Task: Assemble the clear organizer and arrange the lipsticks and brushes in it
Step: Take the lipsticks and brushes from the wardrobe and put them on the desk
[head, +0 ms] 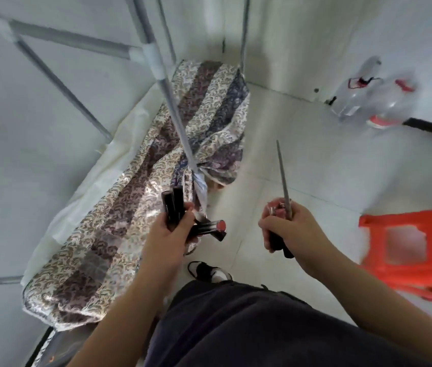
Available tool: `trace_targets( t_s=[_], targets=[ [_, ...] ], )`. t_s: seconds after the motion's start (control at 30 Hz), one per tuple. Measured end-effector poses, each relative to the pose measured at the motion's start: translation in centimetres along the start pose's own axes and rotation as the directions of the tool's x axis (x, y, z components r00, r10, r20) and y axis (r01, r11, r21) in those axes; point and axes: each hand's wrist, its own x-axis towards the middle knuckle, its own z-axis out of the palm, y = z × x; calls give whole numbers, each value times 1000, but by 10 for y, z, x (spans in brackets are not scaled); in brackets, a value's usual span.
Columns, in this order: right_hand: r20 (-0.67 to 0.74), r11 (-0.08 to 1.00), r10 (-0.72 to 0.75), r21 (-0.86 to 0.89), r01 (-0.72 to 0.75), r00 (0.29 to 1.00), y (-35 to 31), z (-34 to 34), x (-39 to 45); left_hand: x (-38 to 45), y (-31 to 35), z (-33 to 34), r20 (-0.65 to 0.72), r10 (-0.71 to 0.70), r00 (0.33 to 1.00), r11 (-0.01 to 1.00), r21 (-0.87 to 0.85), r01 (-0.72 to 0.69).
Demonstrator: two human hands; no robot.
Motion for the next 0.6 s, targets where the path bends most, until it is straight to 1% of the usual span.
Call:
trace_targets(
  t_s=[0.13,0.27,0.37,0.43,0.6],
  targets=[
    [-202,995,3,97,17,979,32,-75,-77,-33,-11,76,184,18,983,996,79,-33],
    [-412,976,20,204,70,911,67,-134,-152,-69,-21,152,398,-10,917,983,170,-63],
    [-561,947,68,297,123,825,92,-166,-197,-92,-29,204,528,-29,849,965,236,-114],
    [-640,924,111,348,157,761,107,-184,-221,-105,-34,238,617,-63,785,946,288,-150],
    [-752,880,204,422,220,626,132,-226,-254,-120,-46,323,762,-160,628,902,372,-221]
  ],
)
